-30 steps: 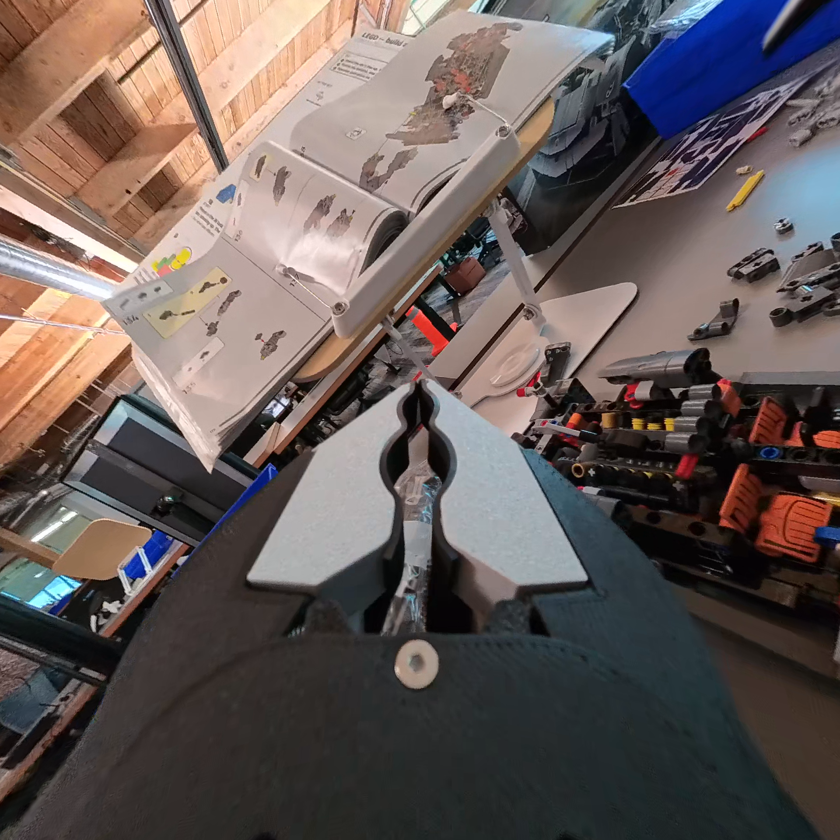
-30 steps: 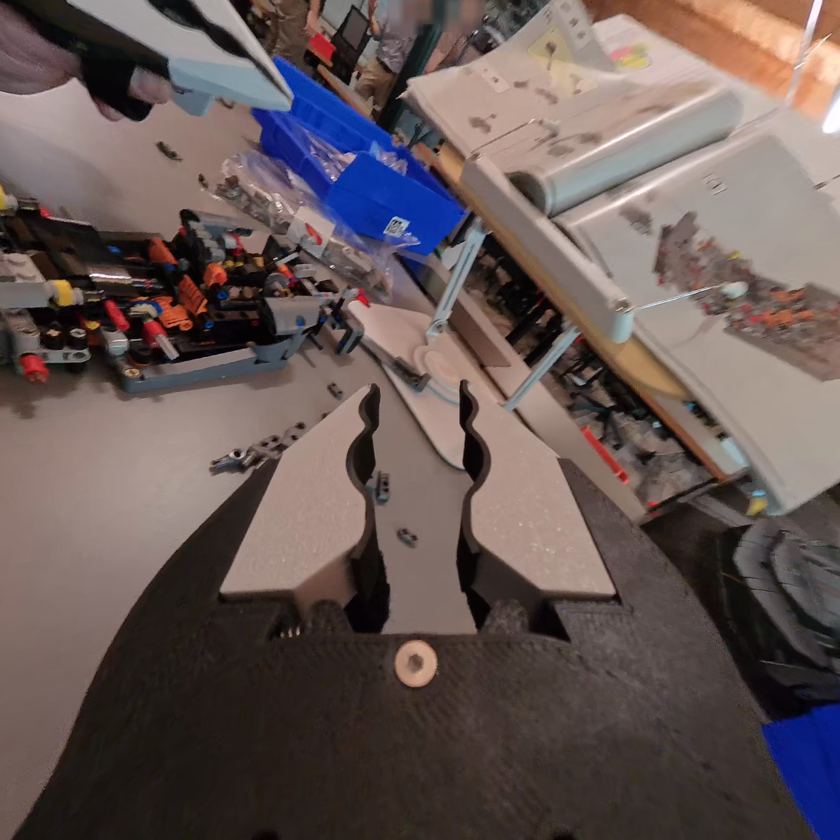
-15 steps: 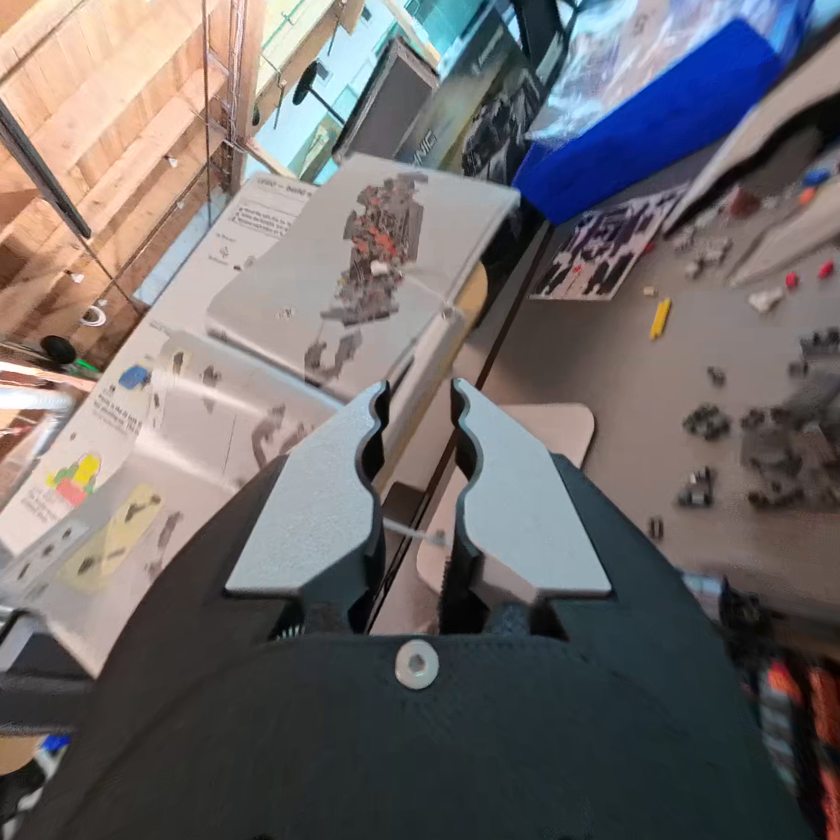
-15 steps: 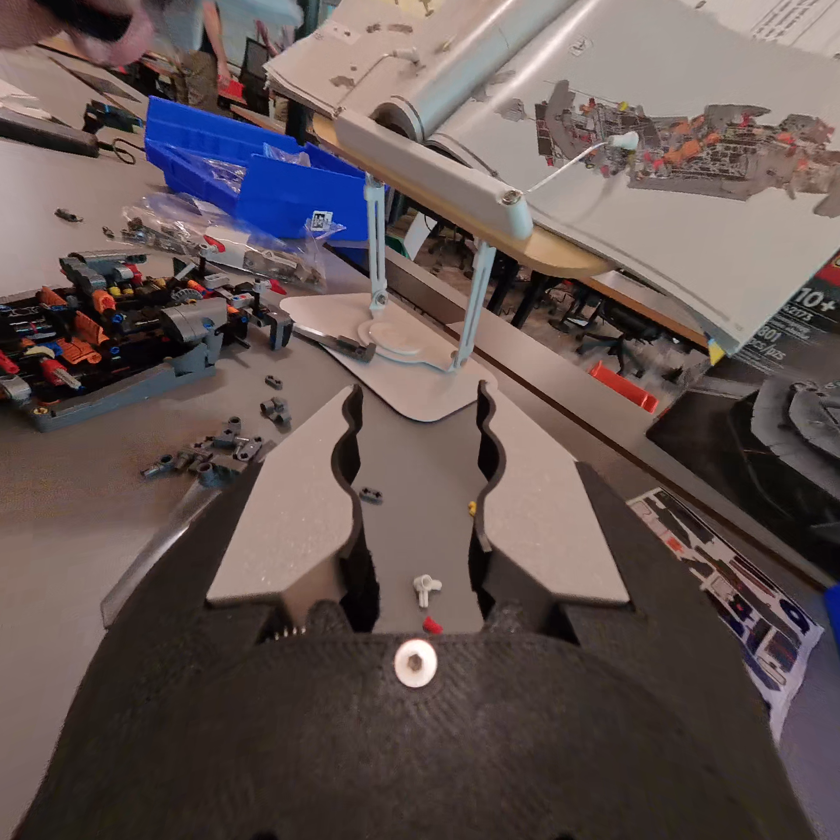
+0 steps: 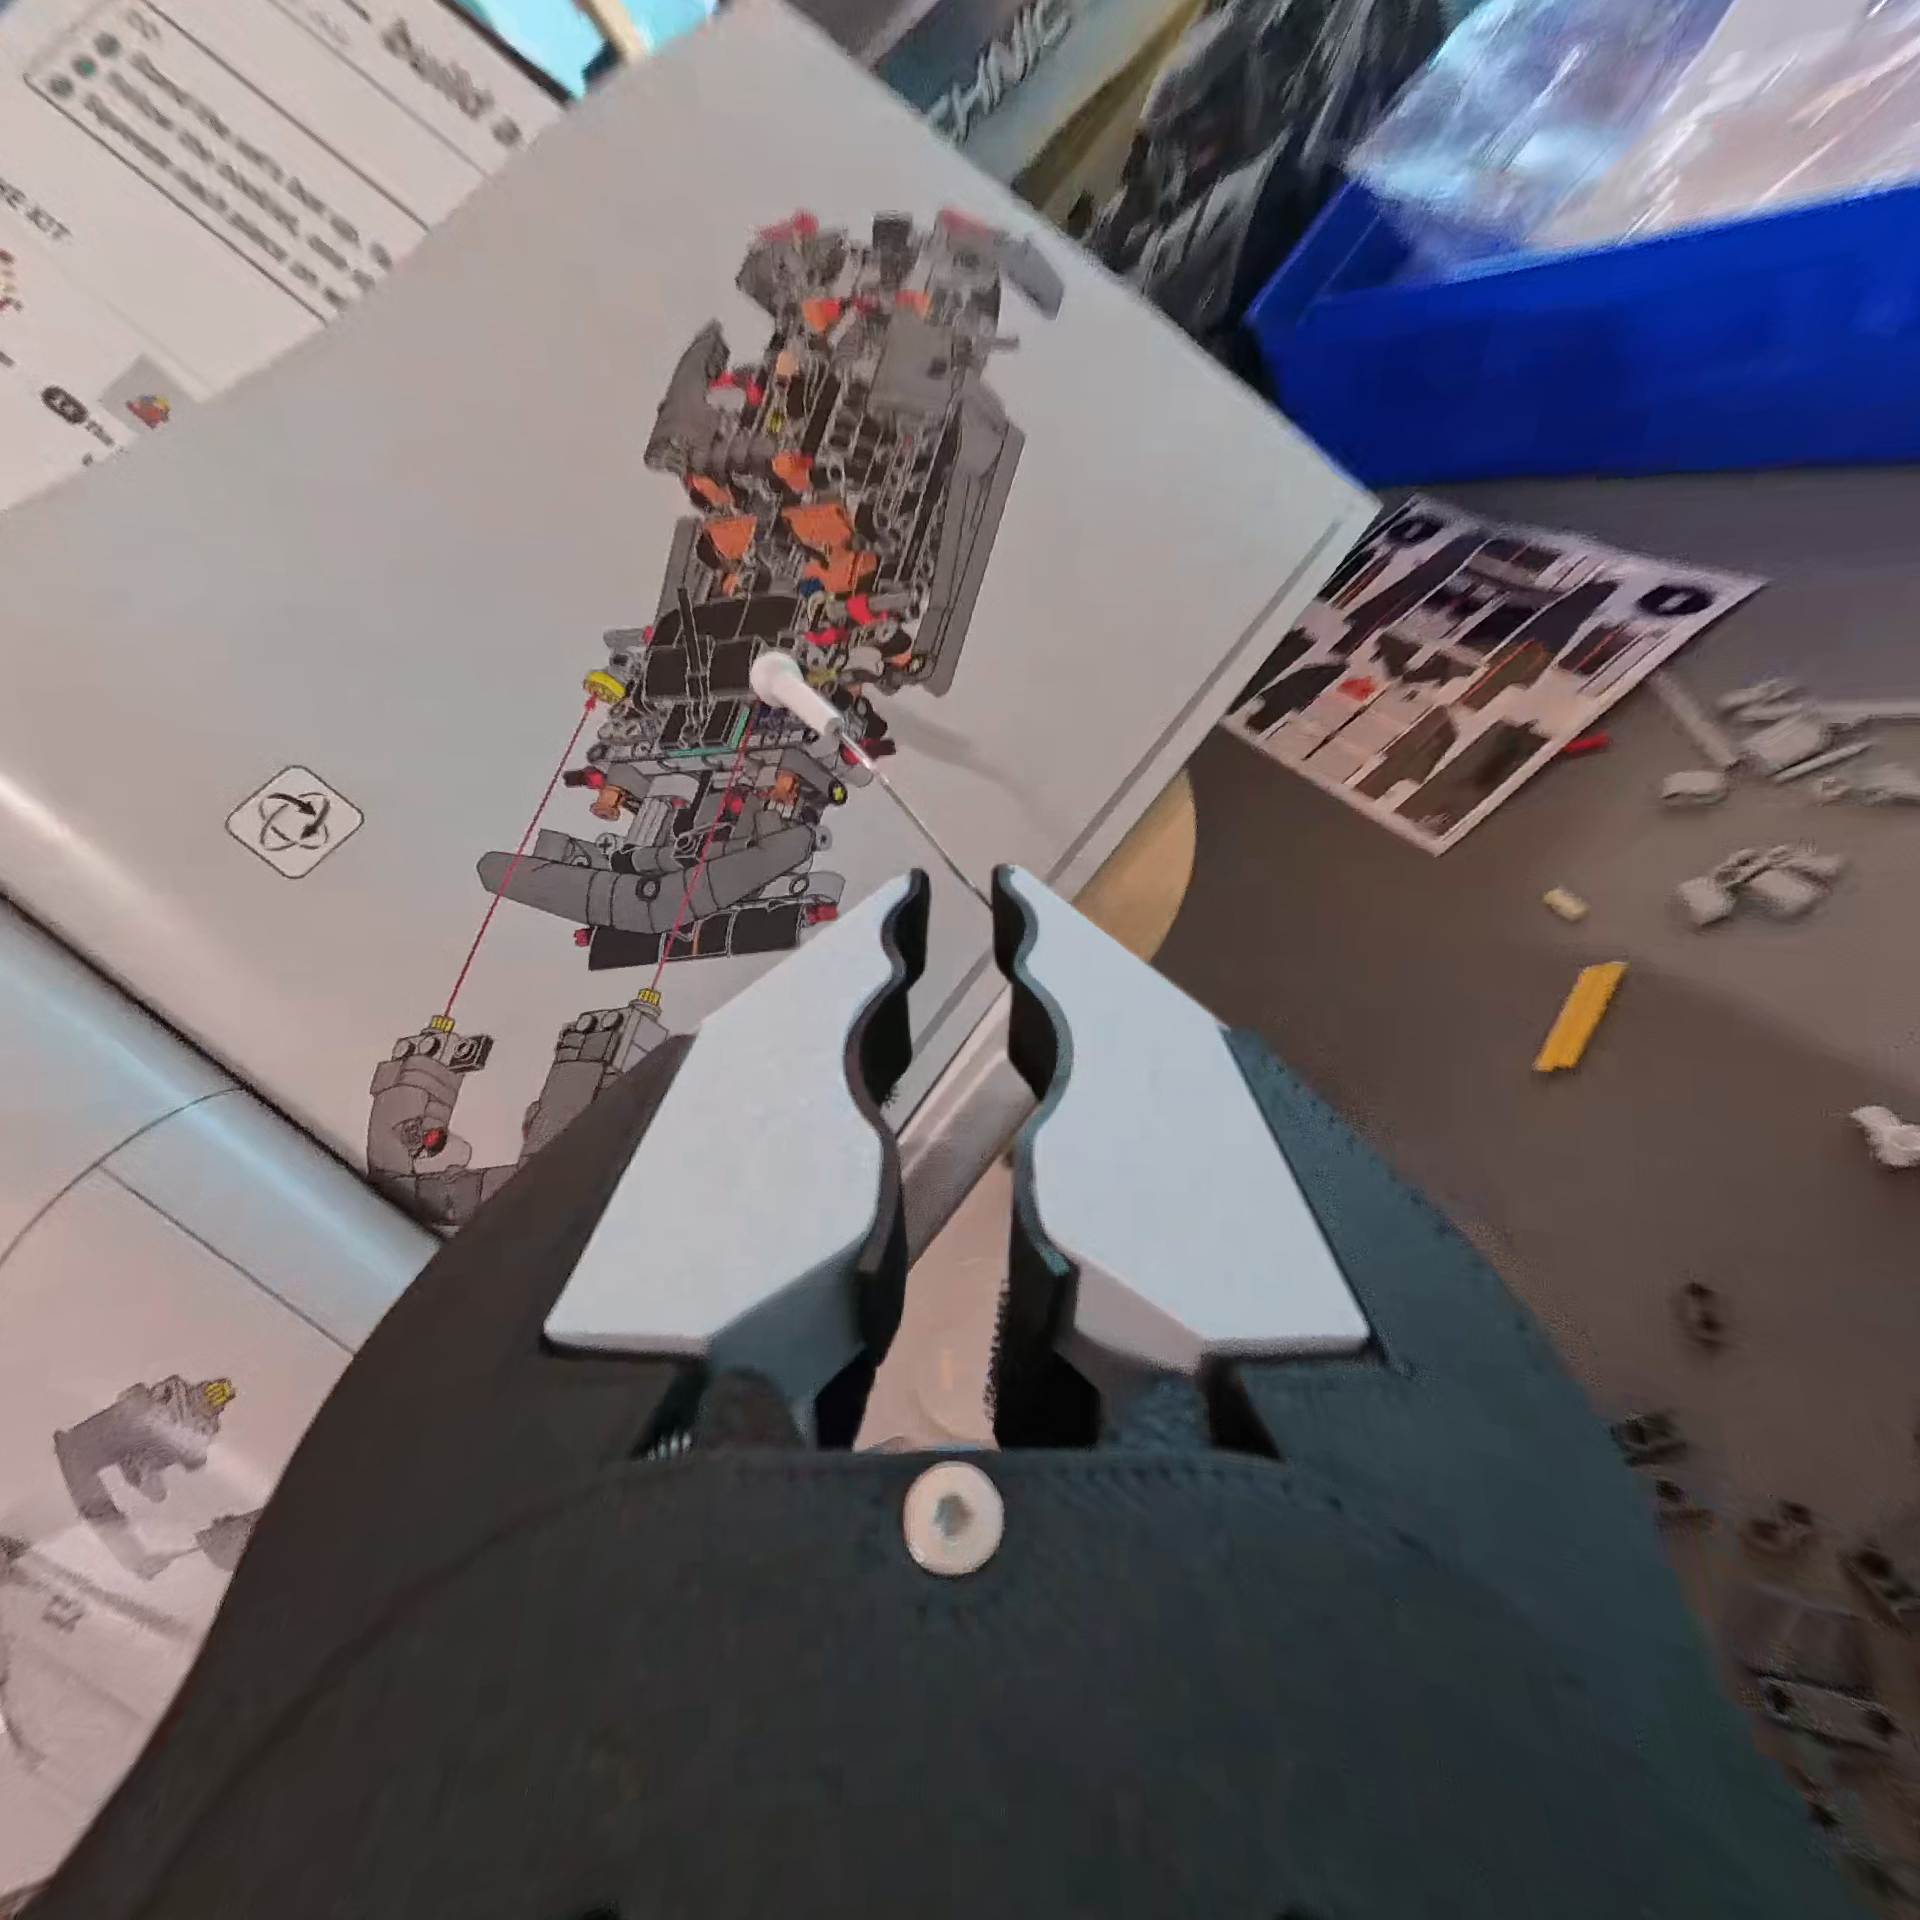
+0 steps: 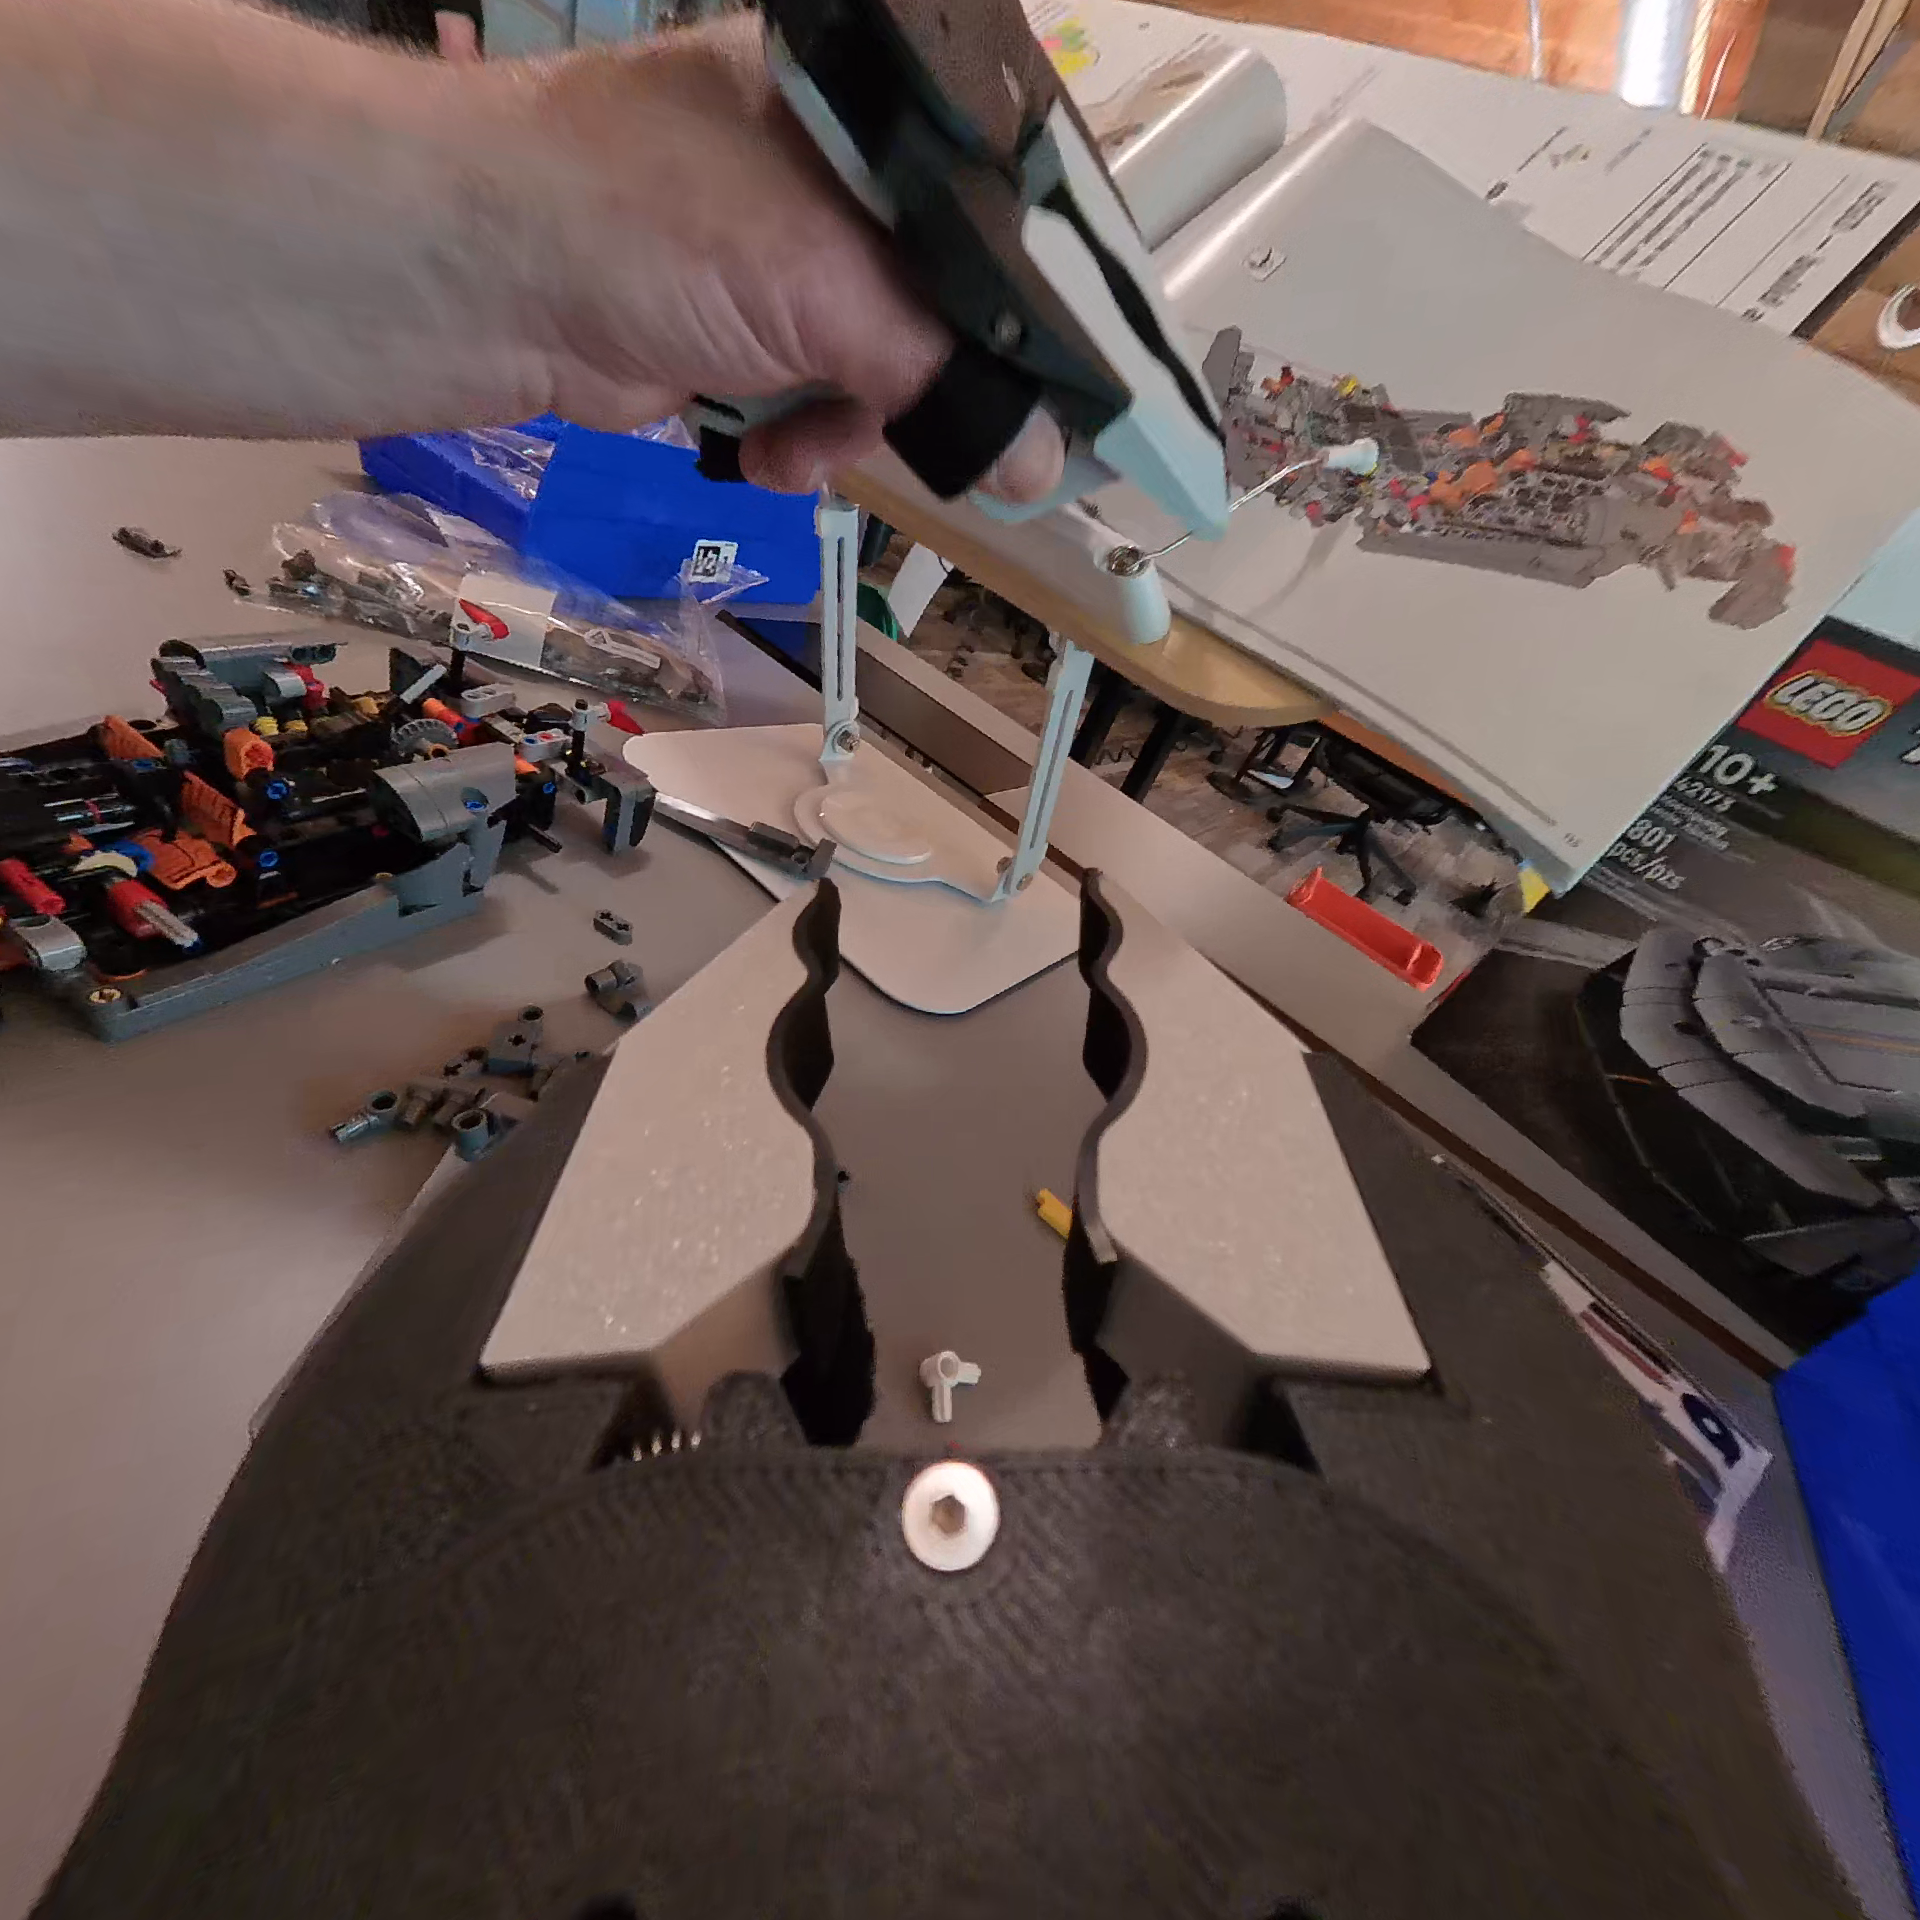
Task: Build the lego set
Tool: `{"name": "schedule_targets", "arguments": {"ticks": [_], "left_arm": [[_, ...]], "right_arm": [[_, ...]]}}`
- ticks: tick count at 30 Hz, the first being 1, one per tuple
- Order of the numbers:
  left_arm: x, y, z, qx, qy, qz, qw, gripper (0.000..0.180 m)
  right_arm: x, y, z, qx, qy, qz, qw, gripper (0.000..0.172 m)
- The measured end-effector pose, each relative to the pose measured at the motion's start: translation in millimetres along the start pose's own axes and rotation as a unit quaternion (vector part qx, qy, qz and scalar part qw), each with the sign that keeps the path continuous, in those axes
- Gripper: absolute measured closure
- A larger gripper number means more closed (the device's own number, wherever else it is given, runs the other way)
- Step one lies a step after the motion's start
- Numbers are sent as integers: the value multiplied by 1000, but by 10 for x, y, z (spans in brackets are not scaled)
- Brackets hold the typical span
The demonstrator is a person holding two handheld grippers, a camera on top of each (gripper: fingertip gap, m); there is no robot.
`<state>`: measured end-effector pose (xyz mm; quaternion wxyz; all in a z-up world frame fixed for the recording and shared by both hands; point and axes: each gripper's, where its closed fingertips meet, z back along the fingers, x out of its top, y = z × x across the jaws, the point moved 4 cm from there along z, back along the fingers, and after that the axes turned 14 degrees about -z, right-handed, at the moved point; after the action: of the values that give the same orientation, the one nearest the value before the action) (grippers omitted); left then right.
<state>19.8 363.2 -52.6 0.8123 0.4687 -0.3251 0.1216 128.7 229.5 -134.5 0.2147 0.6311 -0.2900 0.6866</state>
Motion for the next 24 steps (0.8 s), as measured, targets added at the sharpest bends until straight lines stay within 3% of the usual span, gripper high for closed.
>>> {"name": "schedule_targets", "arguments": {"ticks": [6, 13, 24], "left_arm": [[35, -28, -113, 13, 22, -27, 999, 167], [92, 6, -193, 13, 30, -58, 998, 177], [135, -329, -199, 2, 14, -290, 957, 180]], "right_arm": [[57, -13, 36, -7, -8, 19, 1000, 128], [32, 22, 16, -3, 0, 25, 1000, 130], [-27, -21, -9, -7, 14, 23, 1000, 131]]}}
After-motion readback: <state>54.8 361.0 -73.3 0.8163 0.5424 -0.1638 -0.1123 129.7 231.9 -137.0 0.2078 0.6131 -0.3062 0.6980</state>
